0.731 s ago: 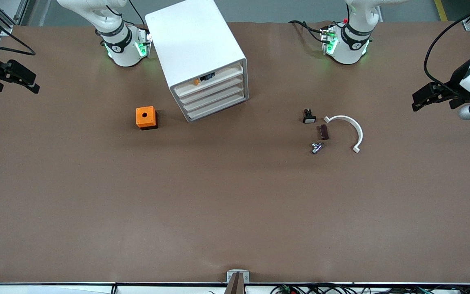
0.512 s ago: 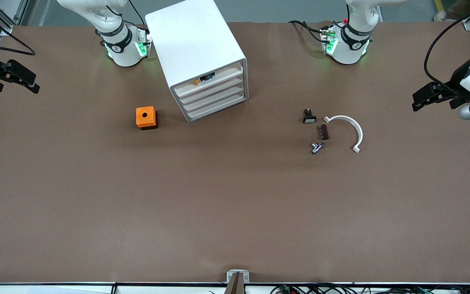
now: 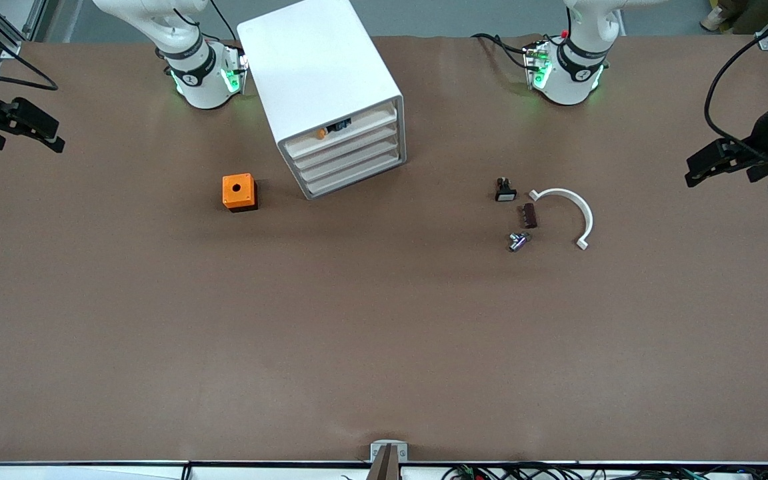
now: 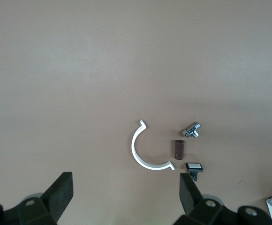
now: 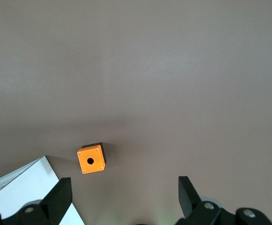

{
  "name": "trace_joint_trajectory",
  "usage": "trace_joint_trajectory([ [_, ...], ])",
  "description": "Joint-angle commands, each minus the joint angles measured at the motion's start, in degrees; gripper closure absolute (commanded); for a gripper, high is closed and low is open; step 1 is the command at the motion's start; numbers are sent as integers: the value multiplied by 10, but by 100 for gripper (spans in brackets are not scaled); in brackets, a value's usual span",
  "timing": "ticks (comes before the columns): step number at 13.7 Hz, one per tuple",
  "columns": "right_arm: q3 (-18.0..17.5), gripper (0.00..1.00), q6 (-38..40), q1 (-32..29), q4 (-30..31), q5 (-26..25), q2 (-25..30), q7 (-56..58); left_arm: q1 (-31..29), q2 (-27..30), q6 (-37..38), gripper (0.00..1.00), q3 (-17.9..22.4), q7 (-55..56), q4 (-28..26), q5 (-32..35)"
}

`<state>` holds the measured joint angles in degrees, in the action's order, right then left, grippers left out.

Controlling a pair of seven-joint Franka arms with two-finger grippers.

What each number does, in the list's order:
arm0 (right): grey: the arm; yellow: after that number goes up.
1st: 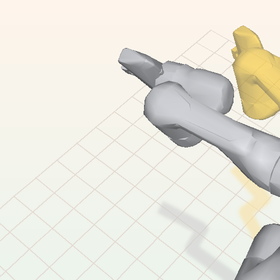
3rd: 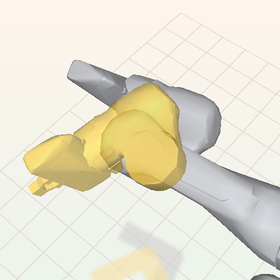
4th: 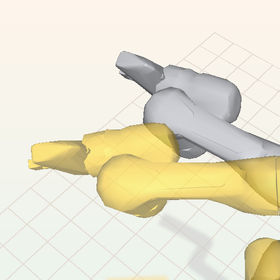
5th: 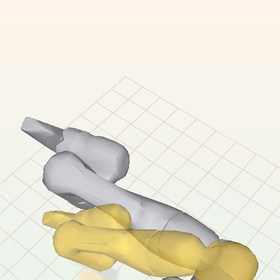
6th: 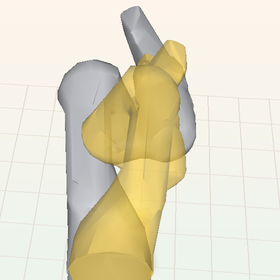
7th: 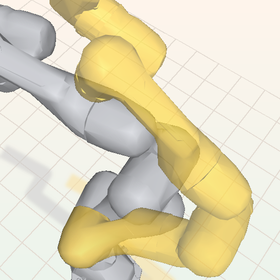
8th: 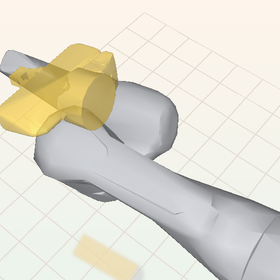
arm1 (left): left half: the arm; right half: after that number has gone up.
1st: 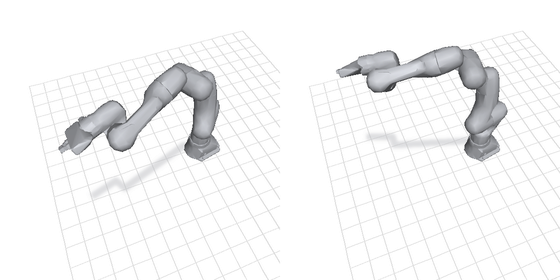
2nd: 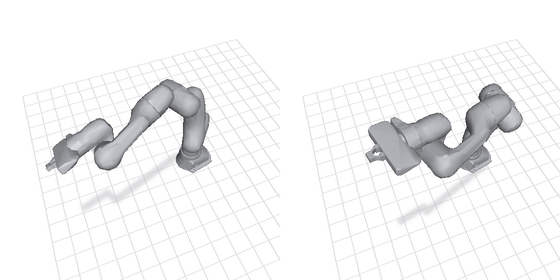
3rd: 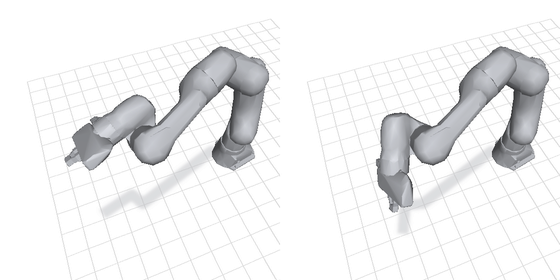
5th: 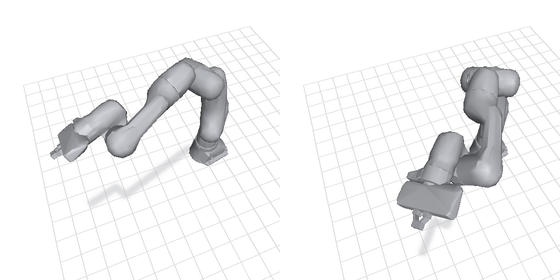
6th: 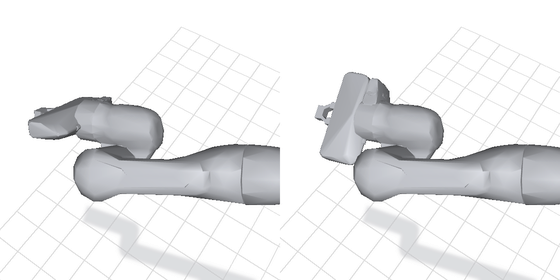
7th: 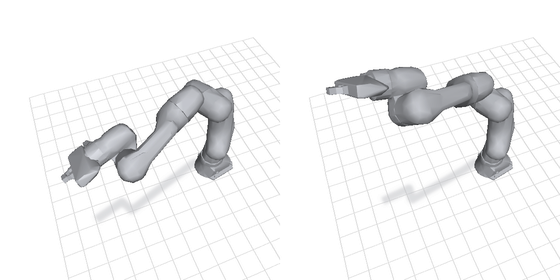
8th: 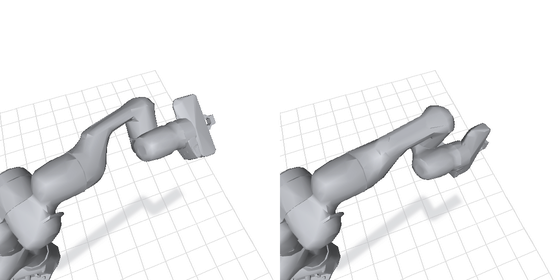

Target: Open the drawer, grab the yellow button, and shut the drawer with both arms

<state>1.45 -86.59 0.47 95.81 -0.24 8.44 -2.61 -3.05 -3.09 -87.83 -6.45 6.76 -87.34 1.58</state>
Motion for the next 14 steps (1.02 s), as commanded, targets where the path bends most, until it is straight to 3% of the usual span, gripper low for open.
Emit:
trace_joint_trajectory([
  [1, -4, 0, 5, -3, -13, -10, -8, 7, 0, -53, 10, 0, -3, -1, 27, -1],
  [6, -4, 0, 5, -3, -19, -10, -11, 7, 9, -78, 21, 0, -9, 62, 33, -53],
  [14, -4, 0, 5, -4, -25, -11, -16, 7, 130, -131, 33, 0, -13, 442, 39, -87],
])
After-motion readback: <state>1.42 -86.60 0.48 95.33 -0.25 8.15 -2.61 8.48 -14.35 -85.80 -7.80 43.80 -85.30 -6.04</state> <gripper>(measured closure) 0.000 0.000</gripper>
